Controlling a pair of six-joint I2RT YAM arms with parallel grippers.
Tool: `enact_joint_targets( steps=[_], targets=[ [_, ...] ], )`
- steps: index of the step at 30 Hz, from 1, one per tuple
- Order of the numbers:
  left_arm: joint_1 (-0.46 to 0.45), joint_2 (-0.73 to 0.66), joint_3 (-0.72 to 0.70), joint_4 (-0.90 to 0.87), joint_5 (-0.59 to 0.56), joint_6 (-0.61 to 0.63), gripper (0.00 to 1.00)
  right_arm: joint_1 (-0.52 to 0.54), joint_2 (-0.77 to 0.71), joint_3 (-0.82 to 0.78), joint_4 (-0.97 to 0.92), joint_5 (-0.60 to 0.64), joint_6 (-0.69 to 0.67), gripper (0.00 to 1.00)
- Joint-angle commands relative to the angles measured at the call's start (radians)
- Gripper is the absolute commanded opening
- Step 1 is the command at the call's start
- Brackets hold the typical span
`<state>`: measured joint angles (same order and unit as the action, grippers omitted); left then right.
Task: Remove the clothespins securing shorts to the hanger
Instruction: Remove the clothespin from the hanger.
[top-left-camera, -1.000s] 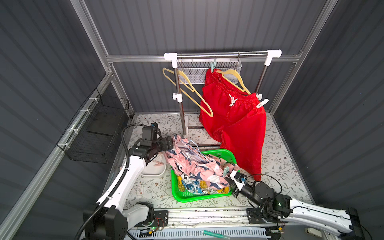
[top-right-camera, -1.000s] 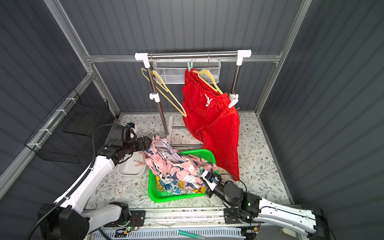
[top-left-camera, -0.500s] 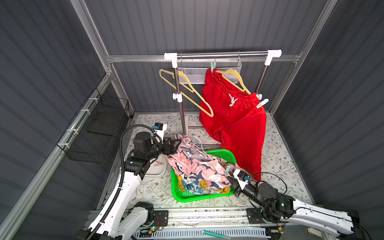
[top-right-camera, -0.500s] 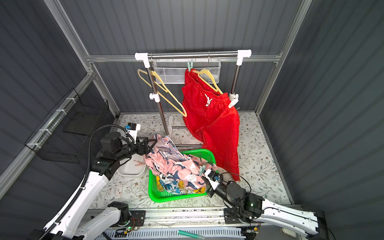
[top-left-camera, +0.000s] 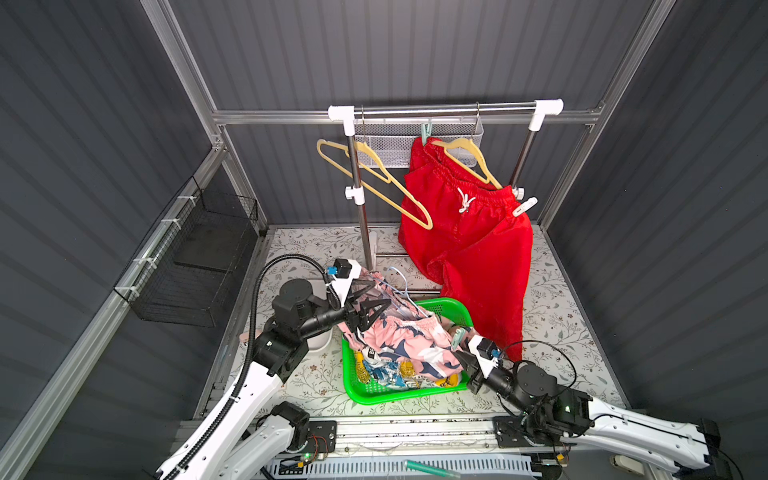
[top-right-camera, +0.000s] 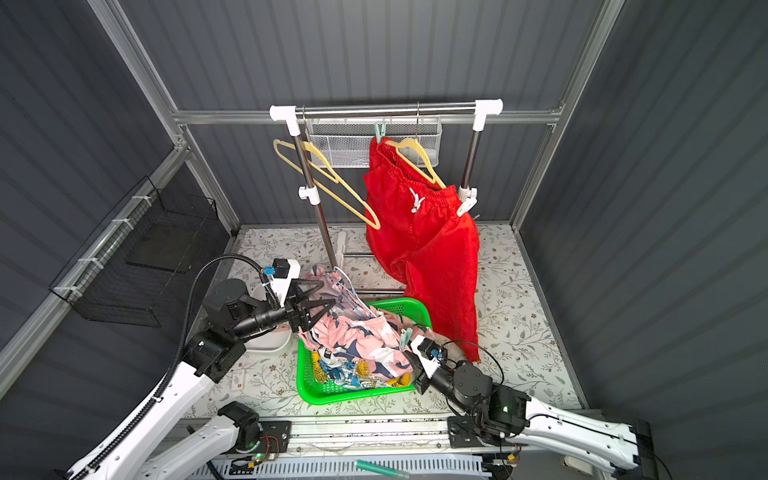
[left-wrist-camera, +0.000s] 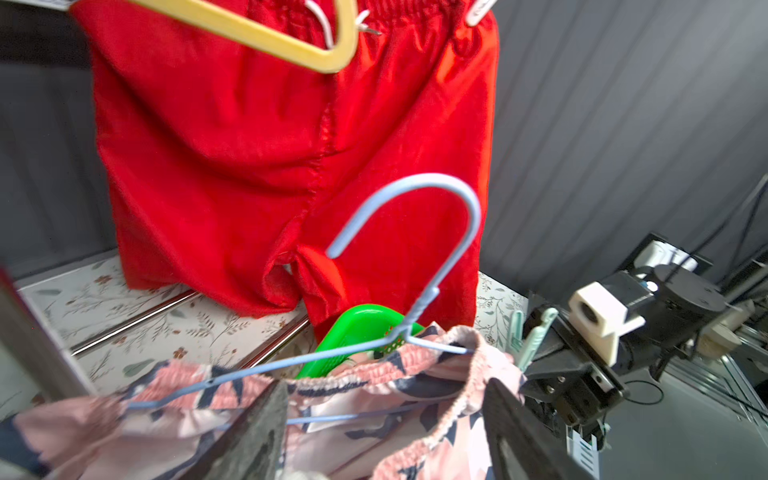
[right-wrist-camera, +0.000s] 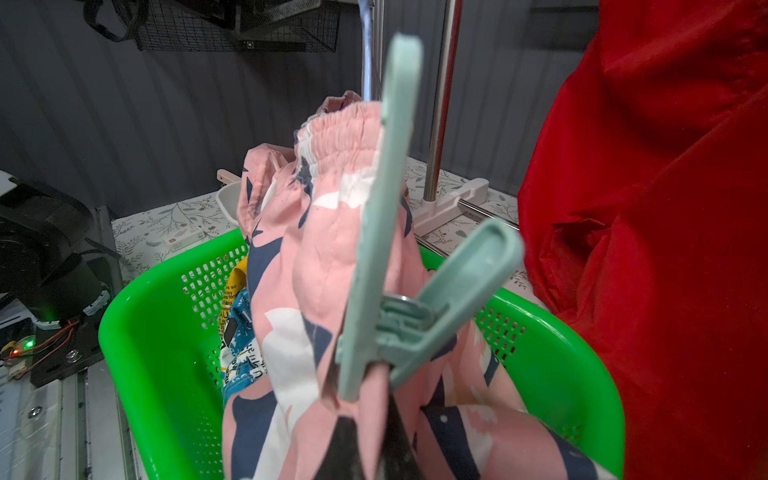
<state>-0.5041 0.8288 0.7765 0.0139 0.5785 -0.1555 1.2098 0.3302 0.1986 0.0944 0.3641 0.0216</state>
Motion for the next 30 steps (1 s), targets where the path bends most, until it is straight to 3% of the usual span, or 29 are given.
enact_joint_targets(
  steps=[1,8,18,21,30],
  targets=[
    [-0.036,0.006,-0.029,0.092,-0.051,0.033,0.71,0.001,-0.005,0.036,0.026,0.010,0.014,0.00],
    [-0.147,0.098,-0.022,0.181,-0.160,0.092,0.64,0.002,-0.001,0.041,0.022,0.008,0.012,0.00],
    [-0.227,0.192,0.003,0.260,-0.242,0.099,0.57,0.001,0.023,0.047,0.034,0.009,0.000,0.00],
    [-0.237,0.200,0.009,0.264,-0.311,0.099,0.49,0.001,0.036,0.047,0.041,0.010,-0.002,0.00],
    [-0.239,0.211,0.033,0.236,-0.362,0.073,0.24,0.001,0.040,0.048,0.030,0.012,0.008,0.00]
  ],
)
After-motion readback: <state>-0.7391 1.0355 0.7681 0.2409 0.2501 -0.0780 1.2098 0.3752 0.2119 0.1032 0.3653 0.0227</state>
